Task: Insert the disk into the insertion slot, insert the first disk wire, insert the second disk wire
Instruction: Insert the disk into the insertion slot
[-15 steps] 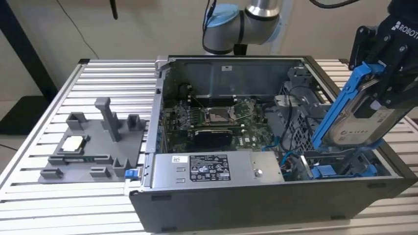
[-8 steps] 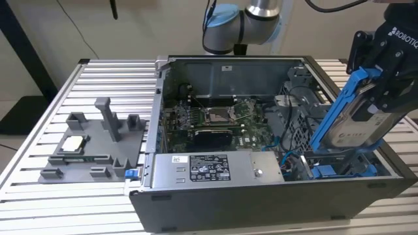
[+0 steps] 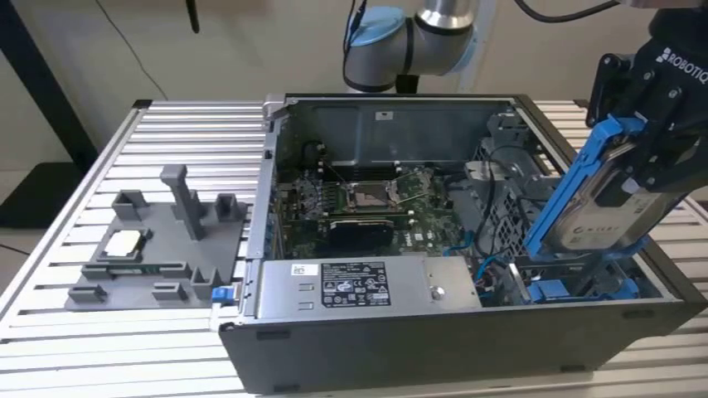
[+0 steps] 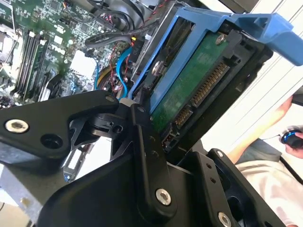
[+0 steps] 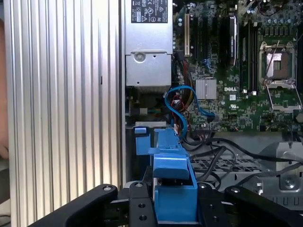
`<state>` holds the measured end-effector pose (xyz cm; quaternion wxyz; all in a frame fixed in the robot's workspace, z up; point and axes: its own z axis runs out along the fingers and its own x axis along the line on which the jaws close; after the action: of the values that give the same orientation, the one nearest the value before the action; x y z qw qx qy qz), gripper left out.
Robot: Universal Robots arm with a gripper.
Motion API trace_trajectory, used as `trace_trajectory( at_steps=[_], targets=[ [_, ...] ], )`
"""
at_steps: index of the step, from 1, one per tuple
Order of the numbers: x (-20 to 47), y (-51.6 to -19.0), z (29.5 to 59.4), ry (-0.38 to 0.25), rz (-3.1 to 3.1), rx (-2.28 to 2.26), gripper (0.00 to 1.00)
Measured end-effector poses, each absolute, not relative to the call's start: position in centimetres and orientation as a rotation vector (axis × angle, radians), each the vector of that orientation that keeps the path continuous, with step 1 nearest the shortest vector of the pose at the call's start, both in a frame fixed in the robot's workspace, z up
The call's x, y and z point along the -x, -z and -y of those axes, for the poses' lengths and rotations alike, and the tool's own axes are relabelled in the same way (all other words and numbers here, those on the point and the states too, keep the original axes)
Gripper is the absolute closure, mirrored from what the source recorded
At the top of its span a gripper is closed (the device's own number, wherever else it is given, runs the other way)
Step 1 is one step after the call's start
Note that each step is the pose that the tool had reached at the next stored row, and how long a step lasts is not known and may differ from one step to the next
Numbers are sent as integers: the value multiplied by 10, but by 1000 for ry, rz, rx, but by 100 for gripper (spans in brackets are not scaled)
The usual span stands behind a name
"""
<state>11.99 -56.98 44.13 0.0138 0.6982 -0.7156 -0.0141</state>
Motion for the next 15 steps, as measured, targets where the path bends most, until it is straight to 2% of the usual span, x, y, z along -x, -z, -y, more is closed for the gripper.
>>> trace_trajectory(
  at_steps=[15],
  targets=[
    [-121, -426, 571, 44, 2229, -2174, 67]
  ],
)
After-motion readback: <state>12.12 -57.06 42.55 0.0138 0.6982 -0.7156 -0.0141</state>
